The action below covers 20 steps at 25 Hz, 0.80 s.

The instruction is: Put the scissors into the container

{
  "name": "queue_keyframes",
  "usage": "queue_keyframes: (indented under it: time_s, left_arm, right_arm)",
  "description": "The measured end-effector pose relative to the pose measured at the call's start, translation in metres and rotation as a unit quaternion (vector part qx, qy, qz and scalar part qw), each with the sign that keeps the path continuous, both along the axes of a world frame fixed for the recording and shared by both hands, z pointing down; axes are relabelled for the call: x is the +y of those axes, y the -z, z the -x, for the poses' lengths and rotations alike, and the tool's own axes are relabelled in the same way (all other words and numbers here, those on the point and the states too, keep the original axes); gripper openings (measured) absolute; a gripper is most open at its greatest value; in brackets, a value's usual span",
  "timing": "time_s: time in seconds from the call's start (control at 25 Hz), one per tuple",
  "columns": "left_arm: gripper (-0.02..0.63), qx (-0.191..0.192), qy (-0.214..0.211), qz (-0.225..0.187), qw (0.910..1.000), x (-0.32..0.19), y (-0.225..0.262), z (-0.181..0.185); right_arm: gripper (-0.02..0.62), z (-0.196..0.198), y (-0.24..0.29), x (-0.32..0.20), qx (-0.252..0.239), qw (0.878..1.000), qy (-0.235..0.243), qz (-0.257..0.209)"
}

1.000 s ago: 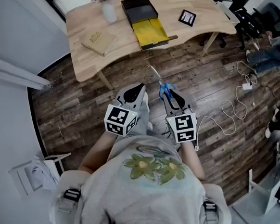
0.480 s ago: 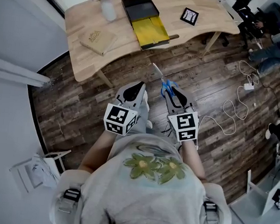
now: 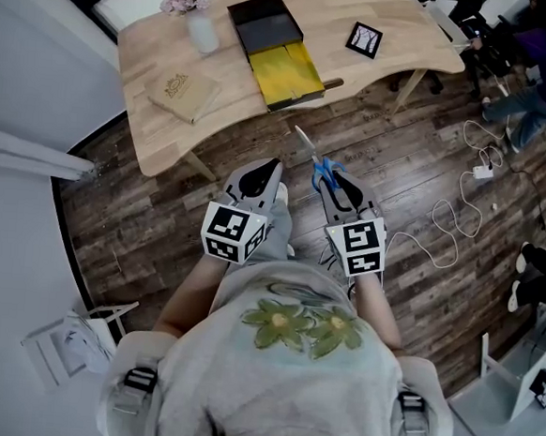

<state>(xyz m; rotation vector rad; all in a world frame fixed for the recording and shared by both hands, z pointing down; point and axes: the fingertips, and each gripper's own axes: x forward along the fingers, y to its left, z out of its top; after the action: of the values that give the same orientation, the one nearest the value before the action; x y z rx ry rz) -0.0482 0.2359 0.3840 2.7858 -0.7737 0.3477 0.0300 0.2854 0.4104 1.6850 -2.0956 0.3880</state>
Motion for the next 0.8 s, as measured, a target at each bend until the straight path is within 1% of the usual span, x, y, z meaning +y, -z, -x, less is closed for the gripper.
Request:
queue_keyframes:
  time_s: [0.36, 0.56, 0.68, 0.8]
  left_arm:
    - [0.007, -0.006, -0.001, -0.003, 1.0000, -0.061, 0.006, -0.027]
    - [0.007, -0.008, 0.012, 0.000, 0.9999, -0.103, 0.000, -0.034]
    - [0.007, -0.003, 0.019, 0.009, 0.9998, -0.124, -0.003, -0.035]
    - [0.008, -0.006, 0.027, 0.013, 0.9995, -0.148, -0.008, -0.037]
  right_arm:
    - [0.083, -0.022, 0.014, -0.068, -0.002, 1.000, 0.014, -0.014]
    - [0.083, -0.034, 0.009, -0.110, -0.001, 1.000, 0.020, -0.010]
    - [0.083, -0.037, 0.007, -0.131, 0.003, 1.000, 0.027, -0.005]
    - [0.083, -0.042, 0.007, -0.154, 0.004, 1.000, 0.030, -0.003]
